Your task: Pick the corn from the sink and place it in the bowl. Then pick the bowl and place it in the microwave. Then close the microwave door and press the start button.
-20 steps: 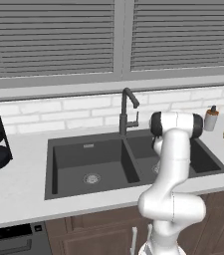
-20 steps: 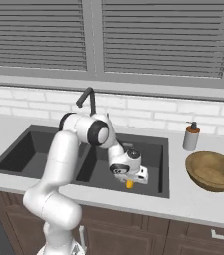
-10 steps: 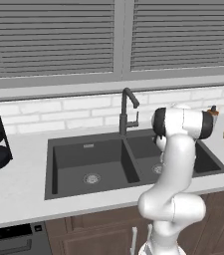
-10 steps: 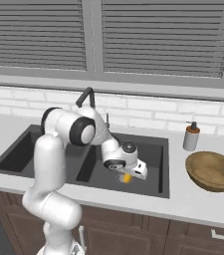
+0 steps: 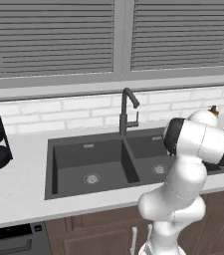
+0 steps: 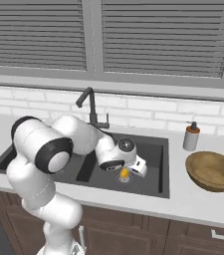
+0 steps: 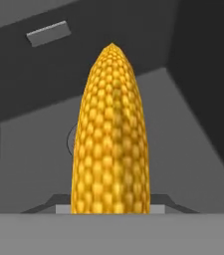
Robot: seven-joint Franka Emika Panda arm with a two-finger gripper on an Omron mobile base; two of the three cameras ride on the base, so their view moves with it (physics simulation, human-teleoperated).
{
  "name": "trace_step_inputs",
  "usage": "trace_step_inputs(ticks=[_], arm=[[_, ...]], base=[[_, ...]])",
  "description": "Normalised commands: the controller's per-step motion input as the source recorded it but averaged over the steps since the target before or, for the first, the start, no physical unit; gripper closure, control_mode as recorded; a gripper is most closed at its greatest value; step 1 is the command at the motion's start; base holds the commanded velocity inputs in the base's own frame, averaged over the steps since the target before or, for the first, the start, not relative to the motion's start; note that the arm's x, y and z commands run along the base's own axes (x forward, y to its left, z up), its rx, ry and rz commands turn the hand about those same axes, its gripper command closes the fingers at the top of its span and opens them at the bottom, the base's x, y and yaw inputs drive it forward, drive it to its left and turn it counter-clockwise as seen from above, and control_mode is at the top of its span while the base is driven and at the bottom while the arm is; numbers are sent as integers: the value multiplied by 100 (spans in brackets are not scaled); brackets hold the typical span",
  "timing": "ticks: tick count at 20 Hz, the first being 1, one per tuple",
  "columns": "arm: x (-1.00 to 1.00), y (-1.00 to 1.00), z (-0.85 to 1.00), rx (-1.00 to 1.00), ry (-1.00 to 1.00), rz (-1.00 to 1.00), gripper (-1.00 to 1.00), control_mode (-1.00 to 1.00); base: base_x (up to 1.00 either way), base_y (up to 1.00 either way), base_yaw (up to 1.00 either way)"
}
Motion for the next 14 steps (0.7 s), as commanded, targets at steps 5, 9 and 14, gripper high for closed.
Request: trace_step_inputs(ticks=[5,9,14], arm=[[-38,0,100,8,-20,-6,100,-100],[-38,0,100,7,-25,-7,100,-100],[-29,0,100,7,-24,-8,100,-100]], base=[[0,0,0],[0,0,0],[0,0,0]])
